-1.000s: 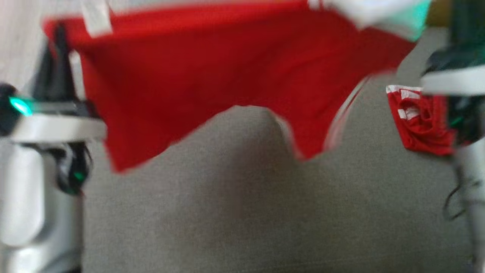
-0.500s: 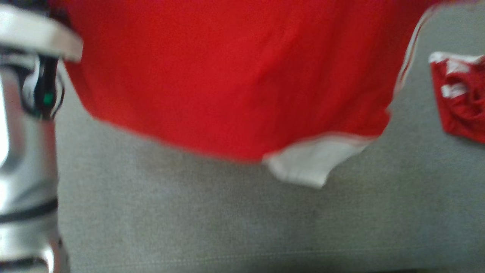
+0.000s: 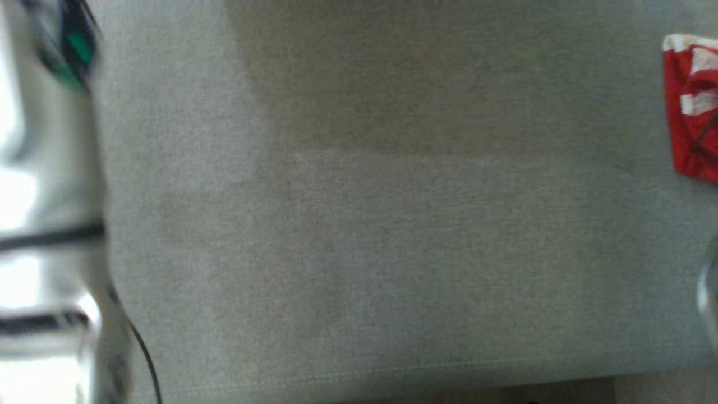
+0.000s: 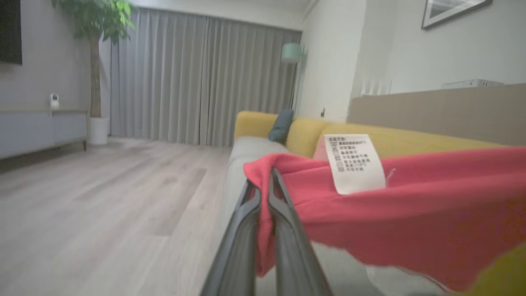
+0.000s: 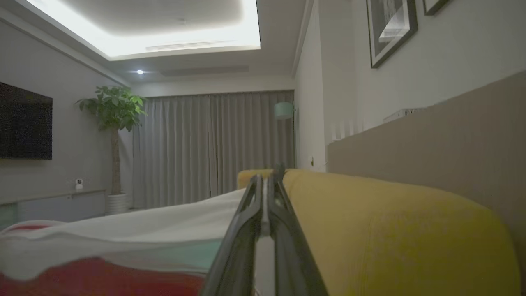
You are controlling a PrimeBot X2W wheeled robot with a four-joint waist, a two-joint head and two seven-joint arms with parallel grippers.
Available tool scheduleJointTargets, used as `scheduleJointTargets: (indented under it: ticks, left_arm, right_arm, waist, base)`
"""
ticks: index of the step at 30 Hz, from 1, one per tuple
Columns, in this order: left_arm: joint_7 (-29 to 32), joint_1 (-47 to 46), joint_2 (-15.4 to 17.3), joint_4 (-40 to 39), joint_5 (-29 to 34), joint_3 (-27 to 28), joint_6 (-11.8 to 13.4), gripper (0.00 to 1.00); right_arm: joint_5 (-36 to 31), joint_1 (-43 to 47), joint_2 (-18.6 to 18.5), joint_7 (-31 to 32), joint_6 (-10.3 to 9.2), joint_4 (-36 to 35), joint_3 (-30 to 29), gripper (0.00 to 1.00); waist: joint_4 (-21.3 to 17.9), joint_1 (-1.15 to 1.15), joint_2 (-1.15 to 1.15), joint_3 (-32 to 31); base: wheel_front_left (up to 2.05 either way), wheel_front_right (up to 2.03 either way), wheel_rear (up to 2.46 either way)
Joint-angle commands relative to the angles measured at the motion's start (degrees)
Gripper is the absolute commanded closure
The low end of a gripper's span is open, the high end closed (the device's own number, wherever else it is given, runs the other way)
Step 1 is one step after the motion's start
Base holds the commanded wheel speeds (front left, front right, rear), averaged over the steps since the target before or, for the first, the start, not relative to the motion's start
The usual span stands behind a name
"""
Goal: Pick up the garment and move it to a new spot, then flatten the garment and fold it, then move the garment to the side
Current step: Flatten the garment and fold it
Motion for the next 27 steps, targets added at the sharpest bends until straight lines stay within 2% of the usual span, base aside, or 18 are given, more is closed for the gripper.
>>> scheduleJointTargets:
  ticks: [1, 9, 16, 22, 27]
  left_arm:
    - [-0.2, 5.3, 1.2, -1.4, -1.0, 3.0, 0.7, 1.0]
    - [-0.3, 27.9, -3.4, 3.2, -3.2, 9.0, 1.1, 1.0]
    - [-0.3, 42.2, -4.6, 3.0, -5.0, 11.4, 1.6, 1.0]
    - [-0.3, 53.0, -4.7, 1.0, -9.7, 8.0, 3.3, 1.0]
    - [-0.3, 58.2, -4.7, -1.6, -10.1, 5.8, 3.8, 1.0]
  right_arm:
    - [2.0, 4.7, 0.1, -0.5, 0.36, -1.2, 0.9, 1.0]
    - [11.1, 30.8, 2.4, -0.6, 0.36, -8.9, 5.0, 1.0]
    - [15.5, 52.1, 4.6, -0.1, 0.36, -12.6, 10.1, 1.0]
    - [16.3, 62.8, 4.4, 2.4, 0.36, -14.1, 11.9, 1.0]
    - [16.4, 65.8, 4.1, 3.7, 0.36, -16.5, 10.8, 1.0]
  waist:
    - [-0.9, 0.0, 0.0, -1.2]
    - [-4.7, 0.0, 0.0, -4.2]
    - [-7.6, 0.0, 0.0, -10.2]
    - [-8.1, 0.0, 0.0, -15.6]
    - [-7.4, 0.0, 0.0, -17.1]
  base:
    - [0.0, 0.0, 0.0]
    - [0.0, 0.0, 0.0]
    - [0.0, 0.0, 0.0]
    - [0.0, 0.0, 0.0]
    - [0.0, 0.0, 0.0]
